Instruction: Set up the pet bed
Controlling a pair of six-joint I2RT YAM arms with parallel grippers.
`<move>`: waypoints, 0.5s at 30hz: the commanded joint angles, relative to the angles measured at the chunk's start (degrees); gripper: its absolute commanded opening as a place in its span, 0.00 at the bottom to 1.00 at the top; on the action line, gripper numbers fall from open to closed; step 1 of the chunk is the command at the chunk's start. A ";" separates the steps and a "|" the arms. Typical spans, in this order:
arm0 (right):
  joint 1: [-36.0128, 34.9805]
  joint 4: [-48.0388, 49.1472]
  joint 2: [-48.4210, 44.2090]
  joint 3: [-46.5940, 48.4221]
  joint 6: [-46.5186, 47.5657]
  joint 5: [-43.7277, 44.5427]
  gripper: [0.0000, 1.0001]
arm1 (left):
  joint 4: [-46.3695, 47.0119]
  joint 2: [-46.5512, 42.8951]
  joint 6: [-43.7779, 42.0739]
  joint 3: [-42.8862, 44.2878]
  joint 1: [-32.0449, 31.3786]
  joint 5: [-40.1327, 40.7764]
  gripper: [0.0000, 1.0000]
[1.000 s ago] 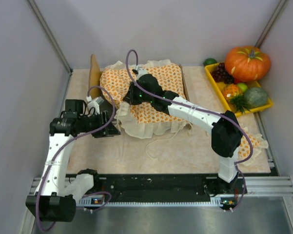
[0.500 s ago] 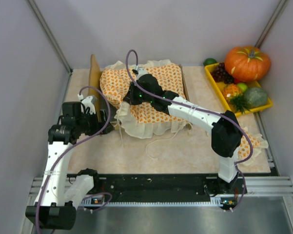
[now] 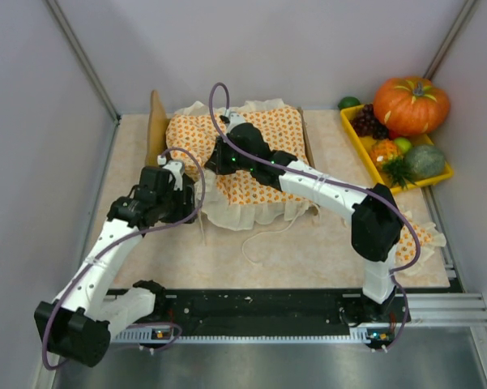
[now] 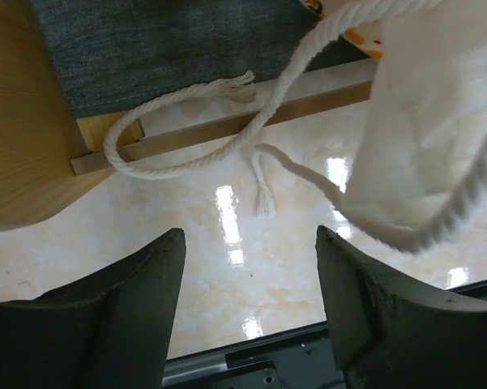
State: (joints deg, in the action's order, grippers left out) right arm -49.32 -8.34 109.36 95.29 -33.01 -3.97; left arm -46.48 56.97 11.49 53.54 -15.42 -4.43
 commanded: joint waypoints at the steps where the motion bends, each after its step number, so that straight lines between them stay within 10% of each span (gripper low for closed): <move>1: 0.45 0.69 -0.11 2.10 0.85 0.19 0.00 | 6.04 1.65 0.64 -1.42 -2.16 7.93 0.70; 15: 0.45 0.96 -0.11 1.92 0.76 -0.43 0.00 | 13.34 6.57 -3.75 -2.74 -6.72 16.20 0.63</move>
State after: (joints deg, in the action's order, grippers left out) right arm -49.32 -8.34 109.36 95.29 -33.04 -4.21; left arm -37.17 62.81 9.93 49.93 -20.97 9.41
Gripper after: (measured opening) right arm 0.007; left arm 0.634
